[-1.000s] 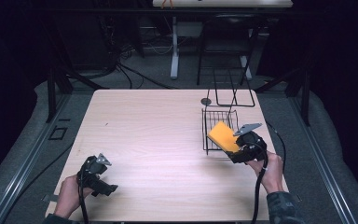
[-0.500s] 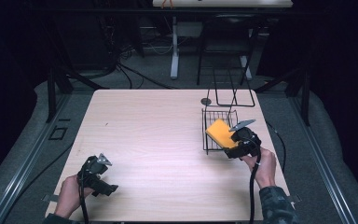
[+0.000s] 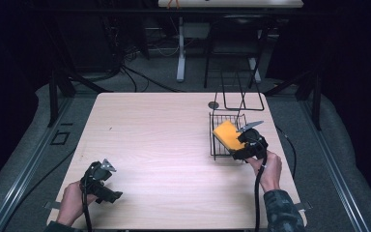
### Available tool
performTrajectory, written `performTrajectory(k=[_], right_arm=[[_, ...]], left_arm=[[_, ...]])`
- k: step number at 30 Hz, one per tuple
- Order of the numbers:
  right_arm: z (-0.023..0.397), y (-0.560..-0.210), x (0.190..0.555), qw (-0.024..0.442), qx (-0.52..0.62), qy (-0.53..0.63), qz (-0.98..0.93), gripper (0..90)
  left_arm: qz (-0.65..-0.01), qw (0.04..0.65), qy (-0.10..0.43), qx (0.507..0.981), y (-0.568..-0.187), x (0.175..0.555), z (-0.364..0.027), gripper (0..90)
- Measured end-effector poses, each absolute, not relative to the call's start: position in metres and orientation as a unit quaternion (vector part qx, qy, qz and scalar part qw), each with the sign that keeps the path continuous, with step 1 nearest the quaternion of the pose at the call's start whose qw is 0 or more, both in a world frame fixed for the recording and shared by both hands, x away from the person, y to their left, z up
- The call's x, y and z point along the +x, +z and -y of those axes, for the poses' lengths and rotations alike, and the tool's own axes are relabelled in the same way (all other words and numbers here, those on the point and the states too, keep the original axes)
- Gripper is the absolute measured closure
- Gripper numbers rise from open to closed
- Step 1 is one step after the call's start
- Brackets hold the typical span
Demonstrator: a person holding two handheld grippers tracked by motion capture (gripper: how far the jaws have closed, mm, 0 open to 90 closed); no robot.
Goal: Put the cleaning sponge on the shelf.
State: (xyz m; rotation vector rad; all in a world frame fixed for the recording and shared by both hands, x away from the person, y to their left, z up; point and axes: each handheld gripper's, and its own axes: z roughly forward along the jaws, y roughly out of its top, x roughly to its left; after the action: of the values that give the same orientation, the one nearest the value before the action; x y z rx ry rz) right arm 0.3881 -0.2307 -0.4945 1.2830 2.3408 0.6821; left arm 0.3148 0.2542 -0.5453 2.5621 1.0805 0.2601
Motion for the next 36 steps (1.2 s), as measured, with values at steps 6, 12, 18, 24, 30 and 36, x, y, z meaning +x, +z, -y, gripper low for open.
performTrajectory(k=[6,12,18,24,30,36], right_arm=[[0.225,-0.498,0.393,0.188,0.467,0.247,-0.828,26.1],[0.225,-0.504,0.398,0.182,0.482,0.257,-0.818,26.1],[0.223,-0.507,0.402,0.178,0.499,0.256,-0.809,26.0],[0.224,-0.512,0.406,0.172,0.514,0.250,-0.803,25.9],[0.223,-0.517,0.410,0.163,0.527,0.245,-0.797,25.6],[0.221,-0.521,0.413,0.156,0.544,0.241,-0.788,24.9]], left_arm=[[-0.381,0.174,0.091,0.904,-0.545,0.315,-0.254,6.5],[-0.380,0.174,0.092,0.904,-0.546,0.315,-0.254,6.6],[-0.381,0.173,0.092,0.904,-0.546,0.315,-0.254,6.6],[-0.380,0.173,0.092,0.904,-0.546,0.315,-0.254,6.7],[-0.380,0.171,0.092,0.905,-0.546,0.315,-0.254,7.1],[-0.379,0.171,0.093,0.905,-0.546,0.315,-0.254,7.1]])
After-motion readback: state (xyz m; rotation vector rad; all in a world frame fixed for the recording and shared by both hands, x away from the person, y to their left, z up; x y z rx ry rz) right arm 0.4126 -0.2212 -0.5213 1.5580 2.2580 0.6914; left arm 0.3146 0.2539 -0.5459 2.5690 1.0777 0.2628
